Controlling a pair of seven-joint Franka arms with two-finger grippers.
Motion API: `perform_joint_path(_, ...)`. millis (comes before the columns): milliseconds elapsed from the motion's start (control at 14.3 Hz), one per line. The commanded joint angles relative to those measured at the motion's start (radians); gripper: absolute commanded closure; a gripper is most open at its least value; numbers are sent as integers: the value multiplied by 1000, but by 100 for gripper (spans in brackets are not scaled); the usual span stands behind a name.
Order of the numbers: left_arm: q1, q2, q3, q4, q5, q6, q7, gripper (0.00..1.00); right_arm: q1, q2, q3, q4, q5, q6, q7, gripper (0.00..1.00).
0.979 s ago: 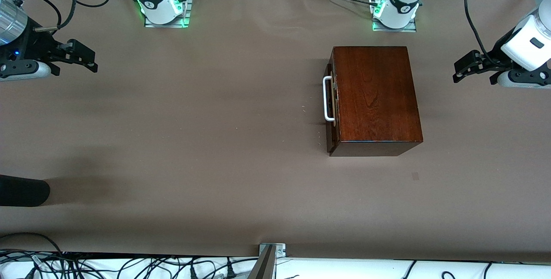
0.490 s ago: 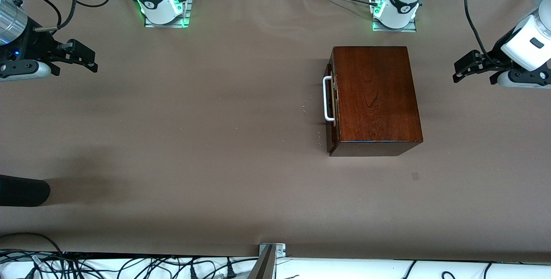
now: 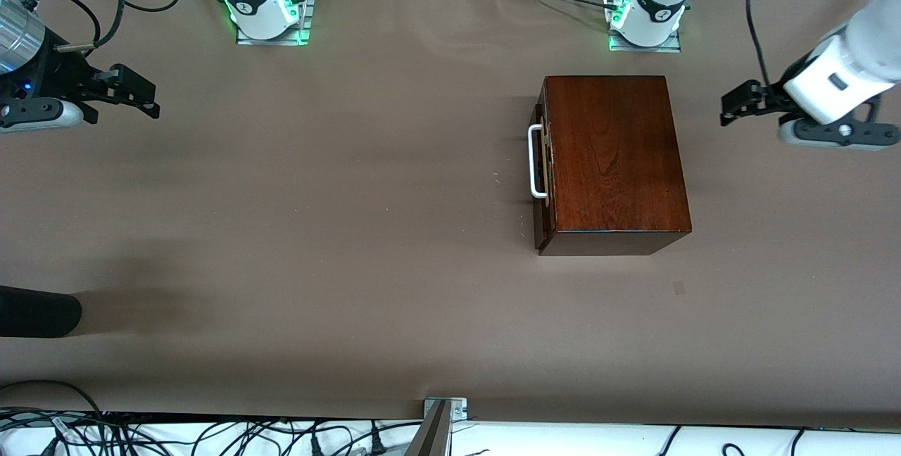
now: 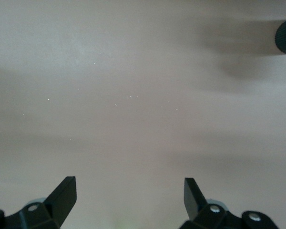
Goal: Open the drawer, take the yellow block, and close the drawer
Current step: 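Reach the left gripper to the white drawer handle of the wooden box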
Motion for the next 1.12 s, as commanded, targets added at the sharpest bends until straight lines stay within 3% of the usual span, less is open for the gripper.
perform_joint_path(0,-6,45,-23,31,-35,-79,-3,0,-9,0,10,13,-5,-3,11,0)
perform_joint_path(280,-6,113,-114,26,-190,-67,-19,0,-5,1,12,13,-4,-1,12,0)
perform_joint_path(490,-6,171,-237,29,-219,69,-106,0,0,1,18,13,-9,2,26,0)
perform_joint_path(699,-54,245,-334,26,-161,217,-367,0,-2,1,16,13,-6,11,27,0)
perform_joint_path(1049,-265,378,-333,20,89,346,-697,0,-8,17,13,13,28,47,27,0)
